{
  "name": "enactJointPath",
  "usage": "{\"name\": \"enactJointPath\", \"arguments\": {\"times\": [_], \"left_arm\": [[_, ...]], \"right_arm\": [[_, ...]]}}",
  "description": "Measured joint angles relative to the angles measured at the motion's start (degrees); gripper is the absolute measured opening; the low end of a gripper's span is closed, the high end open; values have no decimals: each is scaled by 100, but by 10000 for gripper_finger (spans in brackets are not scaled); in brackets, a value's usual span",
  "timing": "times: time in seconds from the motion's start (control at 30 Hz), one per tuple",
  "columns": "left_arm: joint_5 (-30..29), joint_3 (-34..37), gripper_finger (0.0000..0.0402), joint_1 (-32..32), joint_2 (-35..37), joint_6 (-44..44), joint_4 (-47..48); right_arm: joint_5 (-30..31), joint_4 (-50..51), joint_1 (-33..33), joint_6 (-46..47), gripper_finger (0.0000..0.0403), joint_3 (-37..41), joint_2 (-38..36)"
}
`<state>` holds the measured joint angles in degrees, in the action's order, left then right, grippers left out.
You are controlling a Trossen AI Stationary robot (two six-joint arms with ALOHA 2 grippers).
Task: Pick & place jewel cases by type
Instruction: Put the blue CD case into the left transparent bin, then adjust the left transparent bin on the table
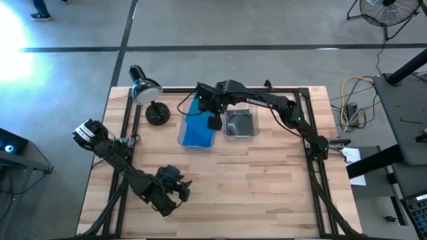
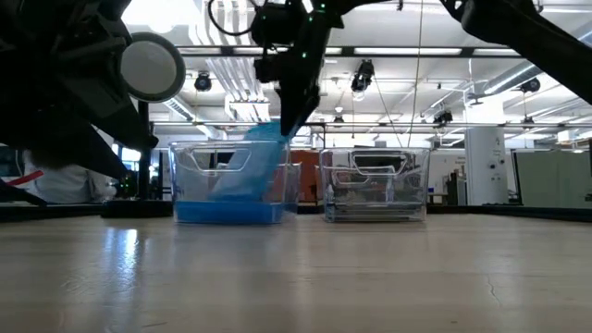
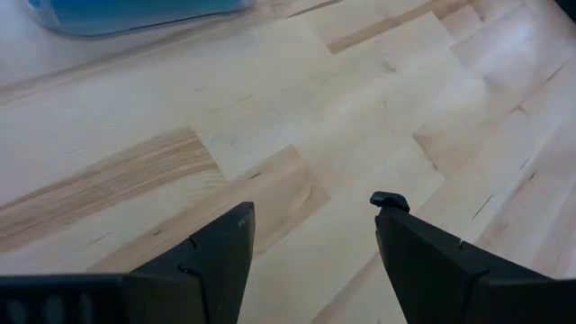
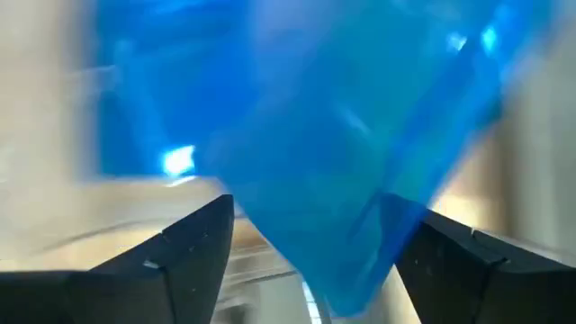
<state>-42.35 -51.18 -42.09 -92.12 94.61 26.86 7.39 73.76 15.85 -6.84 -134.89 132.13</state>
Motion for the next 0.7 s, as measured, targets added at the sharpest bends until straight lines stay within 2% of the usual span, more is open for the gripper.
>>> {"name": "enactJointPath", "arguments": {"times": [0.07, 0.1, 0.13, 0.3, 0.4, 0.43, 0.53, 0.57, 0.6, 0.63, 0.7], "left_arm": [[-7, 0, 213, 0, 0, 0, -1], [-11, 0, 213, 0, 0, 0, -1], [-15, 0, 213, 0, 0, 0, 1], [-24, 0, 213, 0, 0, 20, -28], [-26, 0, 213, 0, 0, 44, -35], [-26, 0, 213, 0, 0, 44, -36], [-33, 0, 213, 8, 0, 49, -47], [-35, 0, 213, 9, 0, 52, -48], [-35, 0, 213, 9, 0, 54, -59], [-39, 0, 213, 9, 0, 56, -85], [-46, 0, 213, 9, 0, 55, -99]], "right_arm": [[-864, 185, -66, -193, 277, 5, 12], [-1008, 187, -117, -261, 277, 33, 38], [-859, 169, -189, -315, 277, 56, 83], [713, -341, -564, -551, 275, 87, 110], [1060, -565, -697, -932, 278, 76, 57], [1370, -700, -727, -993, 279, 76, 55], [3515, -1267, -771, -513, 281, 121, 75], [3976, -1428, -733, -374, 281, 122, 75], [4102, -1540, -687, -306, 281, 120, 73], [3941, -1523, -639, -240, 281, 118, 57], [2990, -1442, -543, -149, 281, 106, 35]]}}
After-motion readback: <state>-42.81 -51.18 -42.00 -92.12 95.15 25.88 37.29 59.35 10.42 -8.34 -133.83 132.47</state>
